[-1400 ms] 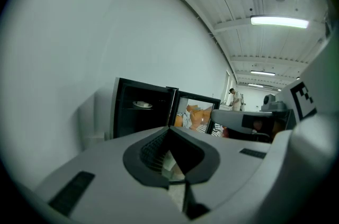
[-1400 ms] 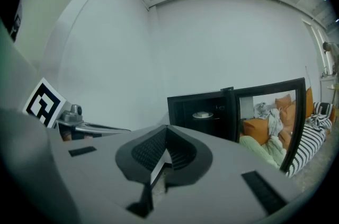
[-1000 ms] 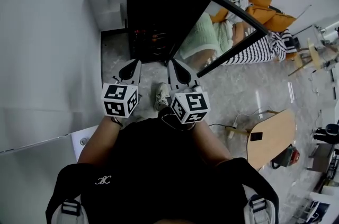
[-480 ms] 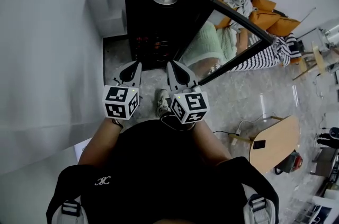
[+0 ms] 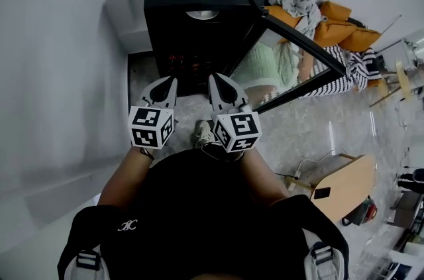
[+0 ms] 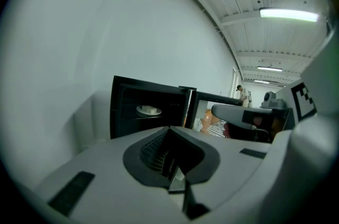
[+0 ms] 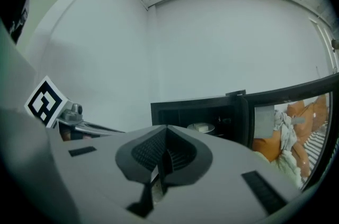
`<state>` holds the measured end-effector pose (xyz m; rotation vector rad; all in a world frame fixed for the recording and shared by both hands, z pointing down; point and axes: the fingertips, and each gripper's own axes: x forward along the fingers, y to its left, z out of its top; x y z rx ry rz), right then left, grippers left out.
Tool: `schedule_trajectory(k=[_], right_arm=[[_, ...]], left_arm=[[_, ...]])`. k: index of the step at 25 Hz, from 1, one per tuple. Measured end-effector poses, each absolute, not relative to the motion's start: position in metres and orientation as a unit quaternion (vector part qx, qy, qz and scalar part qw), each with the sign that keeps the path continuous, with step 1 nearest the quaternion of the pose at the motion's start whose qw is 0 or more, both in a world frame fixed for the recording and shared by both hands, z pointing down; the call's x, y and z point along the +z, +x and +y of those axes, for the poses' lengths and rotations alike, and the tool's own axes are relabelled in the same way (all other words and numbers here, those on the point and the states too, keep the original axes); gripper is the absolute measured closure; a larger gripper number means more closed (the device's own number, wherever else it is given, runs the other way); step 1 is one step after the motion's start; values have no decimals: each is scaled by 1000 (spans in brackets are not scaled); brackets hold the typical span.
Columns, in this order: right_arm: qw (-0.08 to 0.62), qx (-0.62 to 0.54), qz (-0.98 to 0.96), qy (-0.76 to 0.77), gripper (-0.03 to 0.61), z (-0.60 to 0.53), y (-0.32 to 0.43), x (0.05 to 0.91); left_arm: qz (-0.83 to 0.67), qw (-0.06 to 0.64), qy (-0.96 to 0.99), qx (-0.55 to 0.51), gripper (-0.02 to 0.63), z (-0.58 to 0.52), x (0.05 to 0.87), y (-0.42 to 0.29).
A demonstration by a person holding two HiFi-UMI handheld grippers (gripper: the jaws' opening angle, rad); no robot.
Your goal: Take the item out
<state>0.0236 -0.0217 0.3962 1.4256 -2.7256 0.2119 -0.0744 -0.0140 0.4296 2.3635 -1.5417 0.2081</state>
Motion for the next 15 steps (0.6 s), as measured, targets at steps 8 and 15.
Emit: schedule_trajectory(k=[8, 15], right_arm=[[37, 67, -890, 449, 571, -85, 44, 395], [44, 70, -901, 426, 571, -133, 55, 400]], left_arm=[[-548, 168, 815, 86, 607, -75, 434, -54], [-568, 173, 798, 99, 607, -117, 436, -43]])
